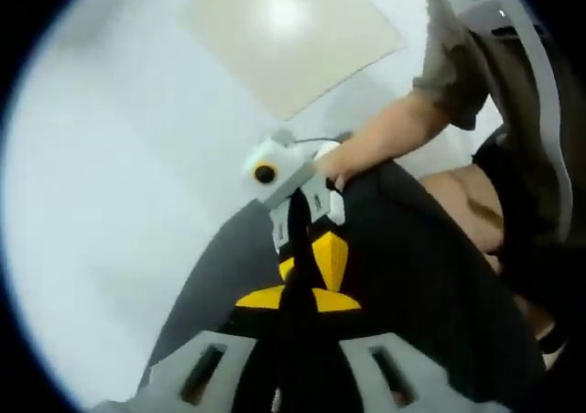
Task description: Pick up three earphones and place each one into its charging case using tactile feedback, ensure that each earphone is properly inserted and securely positioned inside the case.
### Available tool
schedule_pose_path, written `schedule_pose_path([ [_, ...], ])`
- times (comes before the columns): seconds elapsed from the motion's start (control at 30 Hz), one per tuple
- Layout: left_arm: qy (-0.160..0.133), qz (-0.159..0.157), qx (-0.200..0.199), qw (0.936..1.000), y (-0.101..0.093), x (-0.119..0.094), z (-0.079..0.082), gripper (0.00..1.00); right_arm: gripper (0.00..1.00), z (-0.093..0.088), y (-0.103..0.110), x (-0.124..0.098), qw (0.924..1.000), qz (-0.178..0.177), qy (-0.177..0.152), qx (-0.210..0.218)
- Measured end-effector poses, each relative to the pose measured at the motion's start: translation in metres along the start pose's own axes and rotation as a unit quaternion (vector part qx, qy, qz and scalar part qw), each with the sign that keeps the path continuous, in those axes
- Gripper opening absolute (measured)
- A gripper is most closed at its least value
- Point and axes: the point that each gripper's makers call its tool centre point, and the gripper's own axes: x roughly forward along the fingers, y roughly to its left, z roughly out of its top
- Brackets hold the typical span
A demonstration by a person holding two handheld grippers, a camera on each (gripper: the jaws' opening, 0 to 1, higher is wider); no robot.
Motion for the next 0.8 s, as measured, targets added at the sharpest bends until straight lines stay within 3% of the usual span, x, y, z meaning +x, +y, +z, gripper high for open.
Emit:
schedule_pose_path([
  [0.07,0.007,-0.007,-0.003,0.9999,-0.002,0.0,-0.004,0.2,0.18,0.0,0.0,-0.001,1.0,0.0,0.0,-0.001],
  [0.3,0.033,-0.007,0.041,0.9986,-0.006,0.005,-0.015,0.24,0.18,-0.001,0.0,-0.005,0.9998,0.005,-0.002,0.019],
  [0.37,0.034,-0.009,0.044,0.9984,-0.007,0.008,-0.016,0.25,0.18,0.001,-0.001,-0.006,0.9981,0.01,-0.008,0.06],
  [0.4,0.033,-0.01,0.042,0.9985,-0.007,0.009,-0.017,0.27,0.18,0.004,-0.004,-0.008,0.9952,0.011,-0.018,0.096],
  [0.5,0.033,-0.004,0.047,0.9984,-0.006,0.014,-0.019,0.29,0.18,0.009,-0.009,-0.012,0.9879,0.016,-0.036,0.15],
  [0.7,0.025,0.009,0.033,0.9991,0.001,0.022,-0.019,0.31,0.18,0.004,-0.013,-0.01,0.983,-0.007,-0.023,0.182],
  [0.8,0.028,0.012,0.029,0.9991,0.004,0.023,-0.021,0.29,0.19,-0.001,-0.015,-0.01,0.9862,-0.026,-0.01,0.163],
])
